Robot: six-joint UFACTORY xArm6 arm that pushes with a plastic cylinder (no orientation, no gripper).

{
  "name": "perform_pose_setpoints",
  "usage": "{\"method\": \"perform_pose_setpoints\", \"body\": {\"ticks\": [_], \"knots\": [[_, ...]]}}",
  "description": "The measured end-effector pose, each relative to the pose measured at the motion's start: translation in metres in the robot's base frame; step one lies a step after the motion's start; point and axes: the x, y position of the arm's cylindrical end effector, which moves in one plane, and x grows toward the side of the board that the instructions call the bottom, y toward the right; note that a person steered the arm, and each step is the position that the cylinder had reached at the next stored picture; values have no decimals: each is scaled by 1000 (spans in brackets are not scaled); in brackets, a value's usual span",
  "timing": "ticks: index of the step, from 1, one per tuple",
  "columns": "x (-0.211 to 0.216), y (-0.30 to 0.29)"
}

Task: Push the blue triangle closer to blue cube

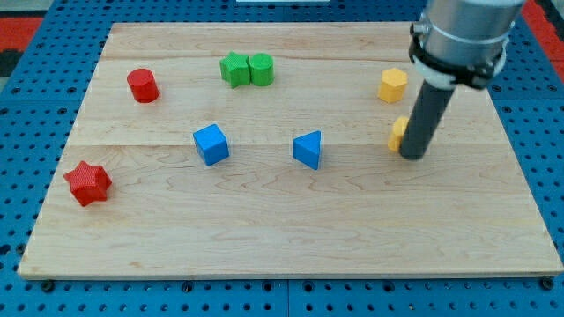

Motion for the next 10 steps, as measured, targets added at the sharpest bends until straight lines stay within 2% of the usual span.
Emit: {"method": "perform_pose_setpoints", "body": {"ticks": [1, 2, 3, 4, 5, 7, 8, 10], "knots": [[-43, -1], [-35, 5], [-3, 32], [19, 1], [23, -65], [23, -156], [23, -178], [17, -170]]}}
